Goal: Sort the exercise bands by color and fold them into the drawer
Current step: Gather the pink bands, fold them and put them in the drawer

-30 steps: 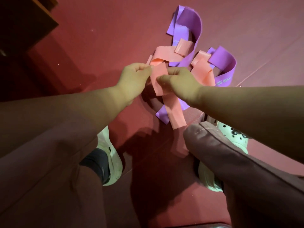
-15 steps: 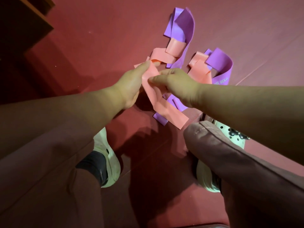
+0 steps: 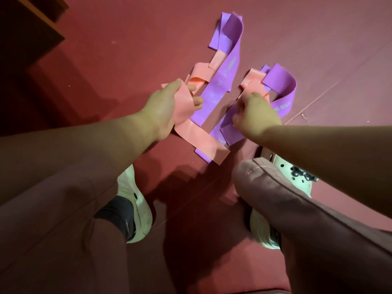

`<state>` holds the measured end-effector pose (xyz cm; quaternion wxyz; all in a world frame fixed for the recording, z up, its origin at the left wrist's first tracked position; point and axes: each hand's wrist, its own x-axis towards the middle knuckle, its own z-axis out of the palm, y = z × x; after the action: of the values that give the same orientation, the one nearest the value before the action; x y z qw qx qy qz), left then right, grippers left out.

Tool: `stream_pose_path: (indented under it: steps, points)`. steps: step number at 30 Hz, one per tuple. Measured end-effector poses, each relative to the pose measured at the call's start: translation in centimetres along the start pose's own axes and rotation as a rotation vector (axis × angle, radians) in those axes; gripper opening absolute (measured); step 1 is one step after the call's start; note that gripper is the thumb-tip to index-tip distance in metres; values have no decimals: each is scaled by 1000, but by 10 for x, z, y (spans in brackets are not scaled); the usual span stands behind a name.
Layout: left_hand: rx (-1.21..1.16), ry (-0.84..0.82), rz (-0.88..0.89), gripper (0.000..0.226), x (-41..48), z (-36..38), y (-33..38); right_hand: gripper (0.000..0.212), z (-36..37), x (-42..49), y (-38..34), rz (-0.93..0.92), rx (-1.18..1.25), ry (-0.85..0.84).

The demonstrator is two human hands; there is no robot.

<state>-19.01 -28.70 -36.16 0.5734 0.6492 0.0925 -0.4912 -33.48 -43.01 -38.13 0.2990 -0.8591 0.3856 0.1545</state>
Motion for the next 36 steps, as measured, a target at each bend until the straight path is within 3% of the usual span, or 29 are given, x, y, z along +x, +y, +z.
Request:
stream_pose_path:
  steps: [5, 8, 13, 19, 22, 30, 34, 36]
  points:
    - [85, -16, -64, 41, -5, 2, -2, 41, 3, -6, 5, 22, -36, 93]
    - [106, -14, -95, 41, -7, 3, -1, 56, 2, -3, 7, 26, -48, -5]
    - [105, -24, -134, 41, -12, 4, -1, 39, 8, -5, 9, 0, -54, -35]
    - [93, -24, -164, 43, -18, 6, 0, 33, 5, -1, 8, -48, 8, -73]
    - [93, -24, -169, 43, -18, 7, 0, 16, 5, -2, 2, -70, 109, -67]
    - [27, -8, -169, 45, -14, 4, 1, 15, 2, -2, -25, -65, 628, -193]
    - [-11, 10, -155, 46, -9, 0, 1, 37, -5, 0, -41, 27, 789, -181]
    - [-29, 9, -151, 45, -9, 0, 0, 37, -9, 0, -46, 49, 833, -211]
